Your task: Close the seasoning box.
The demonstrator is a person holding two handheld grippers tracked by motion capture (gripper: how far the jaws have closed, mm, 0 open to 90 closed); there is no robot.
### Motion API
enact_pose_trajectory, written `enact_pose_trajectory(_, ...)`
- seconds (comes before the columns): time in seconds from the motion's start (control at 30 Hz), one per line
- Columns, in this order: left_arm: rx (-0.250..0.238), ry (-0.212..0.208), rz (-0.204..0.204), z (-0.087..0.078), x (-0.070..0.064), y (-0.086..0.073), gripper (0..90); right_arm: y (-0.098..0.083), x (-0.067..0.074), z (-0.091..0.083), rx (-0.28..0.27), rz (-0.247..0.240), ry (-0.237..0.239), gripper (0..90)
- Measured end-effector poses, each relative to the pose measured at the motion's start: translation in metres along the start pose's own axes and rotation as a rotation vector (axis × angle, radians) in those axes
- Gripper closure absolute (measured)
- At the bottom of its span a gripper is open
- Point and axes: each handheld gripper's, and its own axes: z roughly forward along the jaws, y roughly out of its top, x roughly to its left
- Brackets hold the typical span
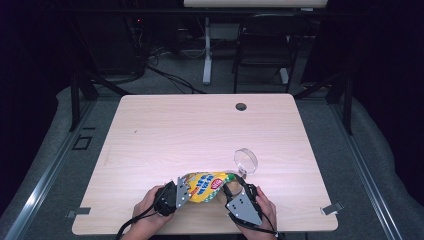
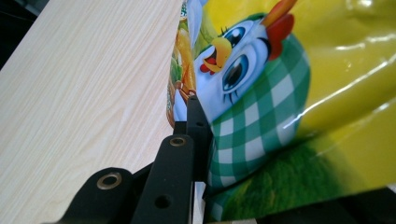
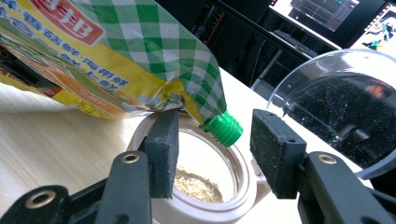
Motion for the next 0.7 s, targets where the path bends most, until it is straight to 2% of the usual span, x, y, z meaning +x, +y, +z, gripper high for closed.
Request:
enact_pose_trajectory(0.4,-0.015,-0.034,-0.043,0.0,0.004,-0.003,84.3,0.0,0.0,0.0,-0.004,0.003,-0.001,52.2)
enact_pose_trajectory(0.7,-0.045,-0.076,-0.127,0.0,0.011,-0.008,84.3,0.0,-0.001,-0.001,-0.003,0.005,-0.002,52.2)
